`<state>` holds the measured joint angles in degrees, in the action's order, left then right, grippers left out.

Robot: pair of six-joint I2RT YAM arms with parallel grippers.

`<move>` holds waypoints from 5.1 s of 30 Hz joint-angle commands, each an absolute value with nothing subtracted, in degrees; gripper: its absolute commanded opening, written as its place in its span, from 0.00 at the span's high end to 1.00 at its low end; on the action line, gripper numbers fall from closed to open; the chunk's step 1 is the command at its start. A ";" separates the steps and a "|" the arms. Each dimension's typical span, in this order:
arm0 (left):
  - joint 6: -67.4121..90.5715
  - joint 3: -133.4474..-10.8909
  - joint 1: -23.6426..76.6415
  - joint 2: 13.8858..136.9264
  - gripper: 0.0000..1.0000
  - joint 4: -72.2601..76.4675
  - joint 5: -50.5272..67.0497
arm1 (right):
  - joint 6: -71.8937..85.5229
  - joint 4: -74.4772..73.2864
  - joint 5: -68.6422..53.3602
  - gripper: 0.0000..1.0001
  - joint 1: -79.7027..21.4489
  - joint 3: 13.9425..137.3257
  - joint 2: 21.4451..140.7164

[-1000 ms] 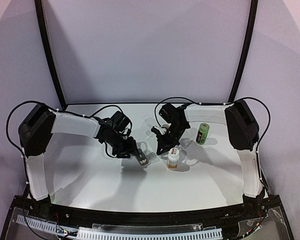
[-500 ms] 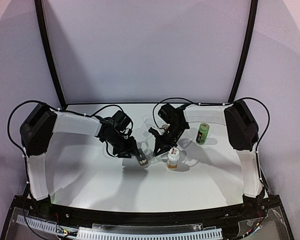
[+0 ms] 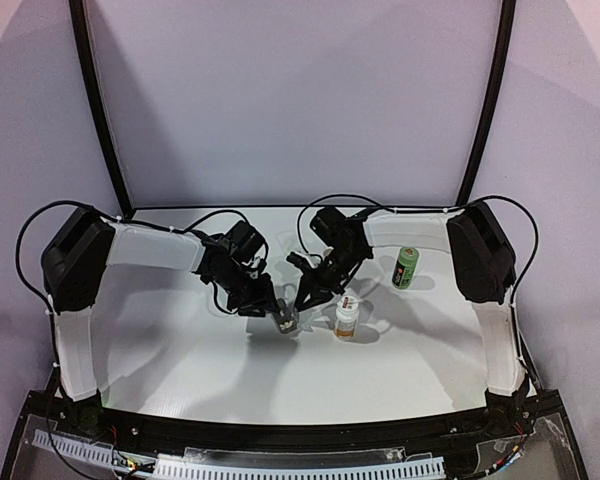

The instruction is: Sort the pills into containers

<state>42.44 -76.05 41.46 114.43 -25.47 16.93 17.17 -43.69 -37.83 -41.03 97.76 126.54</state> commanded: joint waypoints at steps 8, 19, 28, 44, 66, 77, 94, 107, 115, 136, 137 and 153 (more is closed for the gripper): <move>43.16 -76.55 42.26 116.37 0.61 -30.55 16.20 | 18.58 -41.59 -38.01 0.91 -43.47 98.13 128.33; 43.77 -76.47 42.54 116.64 0.62 -30.84 16.52 | 17.34 -43.67 -33.61 0.89 -44.86 99.55 130.04; 43.87 -76.84 42.53 116.75 0.62 -31.10 16.80 | 16.28 -46.45 -28.80 0.88 -46.14 101.38 130.48; 43.35 -77.54 42.53 116.65 0.62 -32.16 16.29 | 17.44 -45.31 -24.58 0.68 -46.14 98.95 123.96; 43.86 -76.35 42.52 116.64 0.62 -31.49 17.42 | 18.24 -46.23 -25.63 0.61 -47.42 99.17 128.08; 45.13 -74.98 42.52 116.70 0.62 -30.59 18.37 | 17.80 -48.03 -20.43 0.66 -49.14 97.65 130.58; 45.84 -74.68 42.54 117.31 0.62 -33.06 18.75 | 18.78 -52.82 -9.89 0.71 -50.34 92.25 135.33; 46.50 -74.28 42.43 117.67 0.62 -34.88 19.35 | 18.58 -53.33 -2.98 0.72 -52.64 88.52 140.71; 46.62 -73.92 42.31 117.91 0.65 -35.55 19.84 | 18.43 -53.27 0.16 0.74 -53.13 85.65 144.87; 46.45 -74.21 41.82 118.47 0.68 -37.35 19.97 | 15.69 -51.87 -1.44 0.58 -52.87 88.98 145.49; 46.48 -74.35 41.80 118.47 0.68 -37.35 19.96 | 16.08 -50.87 -2.42 0.59 -52.41 88.09 144.54; 43.63 -77.52 41.61 114.21 0.63 -35.94 16.92 | 16.41 -43.97 -12.60 0.51 -45.91 85.05 133.07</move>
